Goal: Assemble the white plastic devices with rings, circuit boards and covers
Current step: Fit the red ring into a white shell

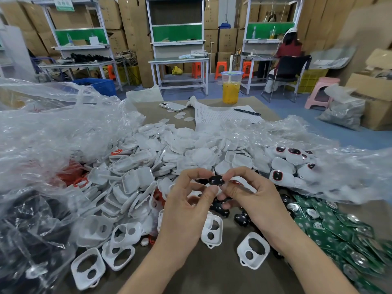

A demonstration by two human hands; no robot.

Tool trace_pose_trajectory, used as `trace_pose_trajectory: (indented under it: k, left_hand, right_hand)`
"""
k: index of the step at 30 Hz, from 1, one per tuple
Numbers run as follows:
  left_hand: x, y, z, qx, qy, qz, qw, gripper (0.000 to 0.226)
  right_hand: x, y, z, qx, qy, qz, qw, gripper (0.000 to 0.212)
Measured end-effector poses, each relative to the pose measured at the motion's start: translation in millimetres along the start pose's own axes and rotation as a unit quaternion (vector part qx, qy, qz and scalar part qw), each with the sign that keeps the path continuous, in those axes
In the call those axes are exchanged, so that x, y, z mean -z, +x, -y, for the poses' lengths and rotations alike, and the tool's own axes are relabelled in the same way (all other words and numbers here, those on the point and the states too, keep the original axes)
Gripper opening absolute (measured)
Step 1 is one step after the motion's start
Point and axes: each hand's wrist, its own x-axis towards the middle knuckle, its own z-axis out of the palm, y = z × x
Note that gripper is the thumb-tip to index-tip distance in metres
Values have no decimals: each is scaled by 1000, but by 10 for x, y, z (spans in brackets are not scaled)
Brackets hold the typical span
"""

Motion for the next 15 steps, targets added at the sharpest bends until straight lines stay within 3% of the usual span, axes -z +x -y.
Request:
trace_pose_trajectory:
  k: [4,6,9,15]
  left_hand:
    - [2,-4,8,-2,8,-16,1000,15]
    - [3,-3,-3,-8,7,-27,1000,4]
    - [6,-3,-17,-7,-5,-29,1000,8]
    - [-8,-3,-25,0,-21,-5,1000,9]
  right_hand:
    - [-4,7,-9,-9,33,-5,999,4]
    - [-2,10,-26,-21,50,-9,998,18]
    - [-3,15,-38,-37,58,-21,997,27]
    - [7,5,-28,-29,-24,-33,999,24]
